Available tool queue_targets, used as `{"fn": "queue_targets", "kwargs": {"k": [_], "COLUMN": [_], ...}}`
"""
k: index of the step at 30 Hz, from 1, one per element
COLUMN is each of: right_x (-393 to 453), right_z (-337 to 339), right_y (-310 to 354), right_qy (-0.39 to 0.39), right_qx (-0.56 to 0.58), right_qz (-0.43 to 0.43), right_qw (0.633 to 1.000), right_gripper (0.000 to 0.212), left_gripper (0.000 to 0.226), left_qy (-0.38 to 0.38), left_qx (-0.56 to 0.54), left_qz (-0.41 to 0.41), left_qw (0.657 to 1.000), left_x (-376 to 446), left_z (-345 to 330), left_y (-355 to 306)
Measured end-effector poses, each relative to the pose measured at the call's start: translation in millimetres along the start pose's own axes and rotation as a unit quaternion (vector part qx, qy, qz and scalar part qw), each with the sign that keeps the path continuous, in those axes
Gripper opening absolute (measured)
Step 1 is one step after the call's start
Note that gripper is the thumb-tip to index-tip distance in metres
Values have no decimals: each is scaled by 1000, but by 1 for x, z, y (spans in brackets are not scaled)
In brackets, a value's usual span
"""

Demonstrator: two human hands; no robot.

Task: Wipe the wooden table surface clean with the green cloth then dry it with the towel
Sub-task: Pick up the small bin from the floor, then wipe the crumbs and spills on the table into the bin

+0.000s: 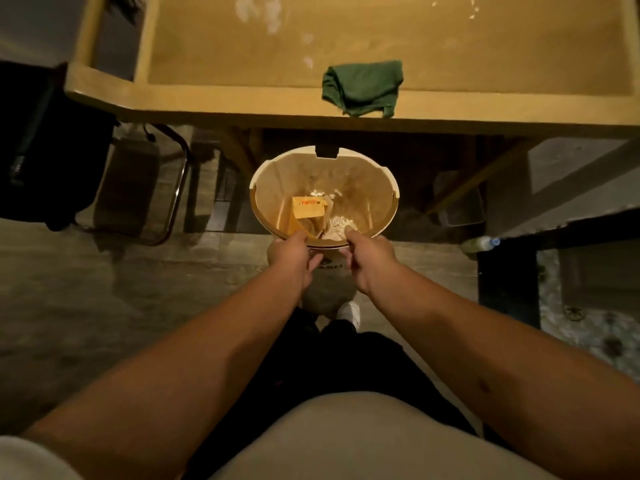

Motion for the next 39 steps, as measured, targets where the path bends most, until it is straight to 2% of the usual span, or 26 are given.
{"fn": "queue_targets", "kwargs": {"k": [5,9,11,13,15,17,18,20,22,23,25,27,28,30,32,34,36,39], "right_x": [-18,-21,-18,-14,-9,-1,4,15,26,30,33,38,41,51,68,87,103,118], "right_z": [5,-10,-18,-22,-23,-19,-16,-12,-13,-16,-28,-42,-48,-60,-72,-84,-91,-91], "right_y": [14,24,32,42,51,68,79,106,140,159,194,226,241,264,284,292,294,296], "right_qy": [12,1,2,1,7,13,18,34,5,-16,-28,-27,-20,10,53,117,163,187], "right_qx": [21,32,33,15,-67,-212,-294,-459,-610,-665,-709,-719,-716,-720,-748,-772,-788,-813], "right_qz": [-28,-18,-5,-8,-22,-30,-27,13,108,174,304,430,491,568,575,557,546,529], "right_qw": [999,999,999,1000,997,977,955,888,785,726,636,546,496,399,328,283,233,156], "right_gripper": [23,9,14,11,6,30,43,61,65,60,44,37,39,58,84,102,111,108], "left_gripper": [35,37,43,48,52,45,38,31,27,26,24,23,21,16,15,20,22,26], "left_qy": [-2,-57,-73,-83,-93,-109,-118,-116,-113,-116,-124,-137,-146,-160,-173,-195,-207,-233], "left_qx": [-49,-72,-100,-117,-117,-100,-94,-80,-54,-43,-22,-9,-7,-2,17,25,-4,-31], "left_qz": [-32,-55,-44,-37,-26,-14,-9,-4,-11,-16,-23,-31,-37,-47,-49,-49,-64,-52], "left_qw": [998,994,991,989,989,989,989,990,992,992,992,990,989,986,984,979,976,970], "left_x": [-23,-25,-22,-14,-6,3,7,12,18,21,24,26,26,27,29,32,33,24], "left_z": [-10,-23,-30,-36,-42,-46,-47,-53,-57,-57,-60,-66,-68,-74,-83,-91,-104,-122], "left_y": [-7,-11,-17,-24,-32,-40,-43,-50,-55,-55,-51,-45,-43,-41,-37,-32,-29,-20]}}
Point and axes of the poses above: each hand's wrist, its own x-axis towards the middle knuckle, its own z-axis out of the back of the hand, y = z × x, the point moved 3 cm from there along x, towards the middle knuckle, and after that the axes turned 2 degrees about -z, right-handed, at the moved point
